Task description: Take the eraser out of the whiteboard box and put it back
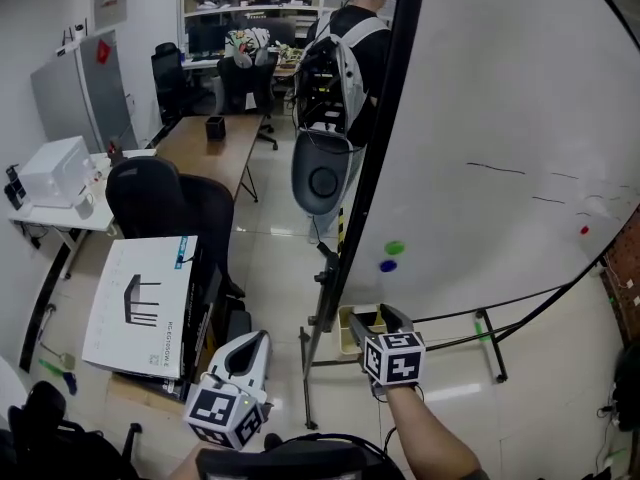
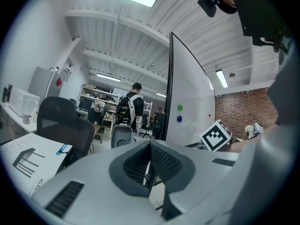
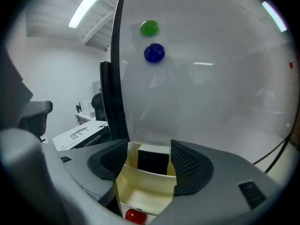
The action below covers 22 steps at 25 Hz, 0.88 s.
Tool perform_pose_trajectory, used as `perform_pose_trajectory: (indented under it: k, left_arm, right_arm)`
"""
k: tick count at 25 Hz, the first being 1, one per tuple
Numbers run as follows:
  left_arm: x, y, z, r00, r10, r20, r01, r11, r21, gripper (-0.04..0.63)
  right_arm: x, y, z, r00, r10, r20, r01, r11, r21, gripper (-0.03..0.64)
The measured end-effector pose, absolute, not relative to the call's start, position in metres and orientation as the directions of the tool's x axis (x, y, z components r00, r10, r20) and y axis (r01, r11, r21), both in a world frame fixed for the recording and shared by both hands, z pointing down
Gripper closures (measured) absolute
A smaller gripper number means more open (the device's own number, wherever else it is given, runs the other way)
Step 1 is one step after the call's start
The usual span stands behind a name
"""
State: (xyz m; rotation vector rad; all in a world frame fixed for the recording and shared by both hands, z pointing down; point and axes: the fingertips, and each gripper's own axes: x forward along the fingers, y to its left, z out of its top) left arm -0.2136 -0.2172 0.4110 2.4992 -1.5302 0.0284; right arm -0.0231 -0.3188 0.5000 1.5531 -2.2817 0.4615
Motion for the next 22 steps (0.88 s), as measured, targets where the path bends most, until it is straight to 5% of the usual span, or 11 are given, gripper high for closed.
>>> perform_pose_trajectory:
  k: [22]
  left_arm:
    - [-0.218, -0.221, 0.416, 0.461, -0.879, 0.125, -0.88, -0.434, 0.191, 0.574]
  right_arm:
    - [-0.018, -0.335, 0.524, -0.182, -0.824, 0.536, -0.967, 0.249, 0.055, 0.303]
